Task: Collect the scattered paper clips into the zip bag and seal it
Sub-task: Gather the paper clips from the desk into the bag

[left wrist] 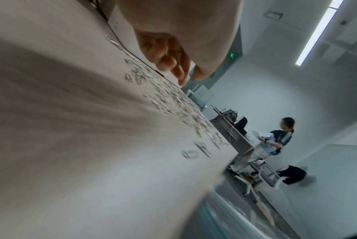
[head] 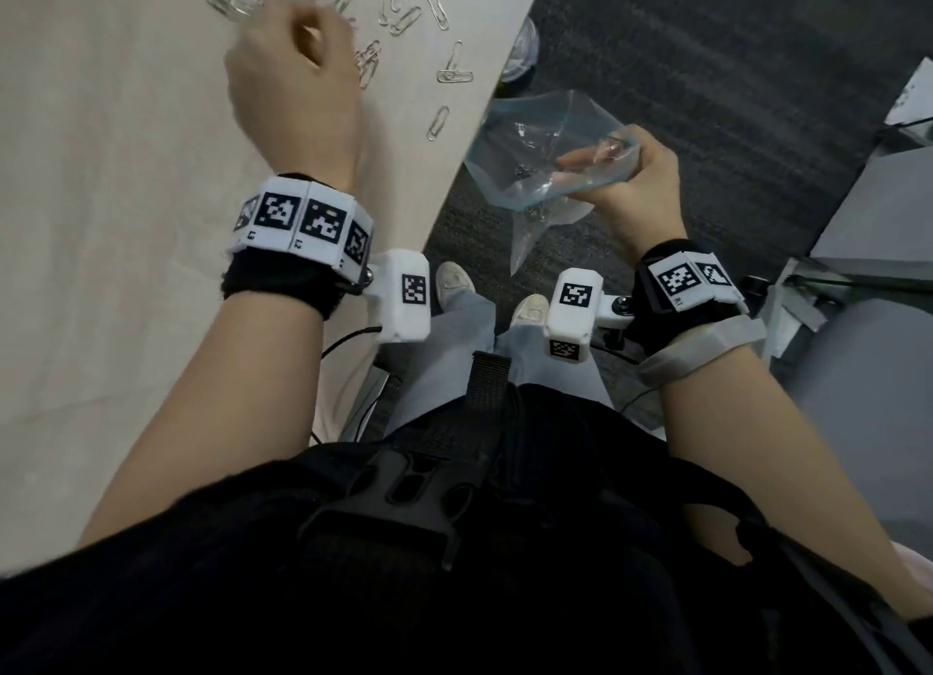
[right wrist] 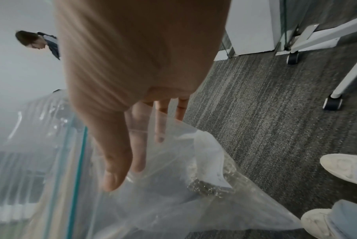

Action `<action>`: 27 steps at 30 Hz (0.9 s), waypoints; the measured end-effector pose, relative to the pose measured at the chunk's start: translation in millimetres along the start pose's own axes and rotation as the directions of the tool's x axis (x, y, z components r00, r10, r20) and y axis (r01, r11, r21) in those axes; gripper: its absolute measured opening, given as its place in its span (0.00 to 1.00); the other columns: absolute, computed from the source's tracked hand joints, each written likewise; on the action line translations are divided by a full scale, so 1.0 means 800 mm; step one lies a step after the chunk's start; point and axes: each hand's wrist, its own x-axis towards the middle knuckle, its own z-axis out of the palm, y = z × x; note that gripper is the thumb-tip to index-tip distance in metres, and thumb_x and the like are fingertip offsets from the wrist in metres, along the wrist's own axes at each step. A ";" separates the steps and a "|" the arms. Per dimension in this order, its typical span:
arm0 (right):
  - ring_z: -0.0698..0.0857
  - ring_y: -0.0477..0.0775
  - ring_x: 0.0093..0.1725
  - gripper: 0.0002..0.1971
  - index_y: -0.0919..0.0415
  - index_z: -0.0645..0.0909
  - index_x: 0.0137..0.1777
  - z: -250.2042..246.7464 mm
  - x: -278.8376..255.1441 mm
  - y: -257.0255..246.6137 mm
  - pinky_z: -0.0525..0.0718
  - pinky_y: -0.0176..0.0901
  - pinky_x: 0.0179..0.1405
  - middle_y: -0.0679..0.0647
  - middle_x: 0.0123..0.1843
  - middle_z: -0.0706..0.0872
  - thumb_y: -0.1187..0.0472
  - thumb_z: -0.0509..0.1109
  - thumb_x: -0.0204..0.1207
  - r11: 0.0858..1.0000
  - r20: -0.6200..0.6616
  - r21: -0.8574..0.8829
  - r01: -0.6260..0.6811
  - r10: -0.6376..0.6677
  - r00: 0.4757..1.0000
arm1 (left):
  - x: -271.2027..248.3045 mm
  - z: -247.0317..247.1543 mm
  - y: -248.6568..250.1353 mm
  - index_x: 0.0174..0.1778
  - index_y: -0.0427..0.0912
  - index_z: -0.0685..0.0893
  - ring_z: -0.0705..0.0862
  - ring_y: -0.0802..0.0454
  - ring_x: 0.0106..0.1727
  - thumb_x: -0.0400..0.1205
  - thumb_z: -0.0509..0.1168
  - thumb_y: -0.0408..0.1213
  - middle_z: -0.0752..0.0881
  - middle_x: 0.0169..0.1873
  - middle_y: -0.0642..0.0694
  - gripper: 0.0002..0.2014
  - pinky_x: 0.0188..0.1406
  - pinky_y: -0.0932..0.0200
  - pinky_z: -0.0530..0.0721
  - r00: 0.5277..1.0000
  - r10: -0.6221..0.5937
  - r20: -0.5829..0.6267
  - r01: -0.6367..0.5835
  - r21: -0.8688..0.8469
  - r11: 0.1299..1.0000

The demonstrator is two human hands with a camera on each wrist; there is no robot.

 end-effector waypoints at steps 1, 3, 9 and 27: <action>0.89 0.42 0.37 0.18 0.61 0.76 0.39 0.000 0.001 0.002 0.86 0.36 0.43 0.44 0.32 0.91 0.75 0.82 0.60 1.000 -0.006 0.003 -0.002 0.002 1.000 | 0.011 -0.003 -0.011 0.45 0.38 0.85 0.73 0.65 0.36 0.78 0.55 0.45 0.77 0.36 0.59 0.17 0.37 0.77 0.68 0.997 -0.017 -0.079 0.017 -0.004 1.000; 0.90 0.43 0.39 0.18 0.62 0.76 0.41 0.000 0.004 0.007 0.86 0.37 0.44 0.44 0.33 0.92 0.76 0.81 0.60 1.000 -0.027 0.012 -0.008 0.008 1.000 | 0.033 -0.008 -0.032 0.50 0.37 0.83 0.75 0.56 0.47 0.75 0.54 0.45 0.77 0.45 0.55 0.18 0.47 0.70 0.71 0.982 -0.026 -0.188 0.040 0.070 0.997; 0.89 0.41 0.38 0.16 0.63 0.76 0.39 0.006 0.012 0.017 0.85 0.35 0.42 0.43 0.32 0.91 0.75 0.81 0.61 0.999 -0.074 0.001 -0.042 0.042 0.996 | 0.068 -0.012 -0.069 0.75 0.46 0.68 0.57 0.36 0.80 0.76 0.55 0.44 0.65 0.76 0.39 0.28 0.74 0.65 0.58 0.991 -0.132 -0.007 0.131 0.224 0.966; 0.88 0.45 0.37 0.18 0.58 0.76 0.35 0.032 0.040 0.009 0.86 0.37 0.43 0.45 0.32 0.91 0.75 0.82 0.60 0.997 -0.010 -0.024 -0.069 0.068 0.998 | 0.053 0.015 -0.037 0.82 0.45 0.50 0.40 0.36 0.82 0.85 0.50 0.46 0.44 0.82 0.37 0.29 0.79 0.37 0.37 0.881 -0.053 0.471 -0.062 0.225 0.972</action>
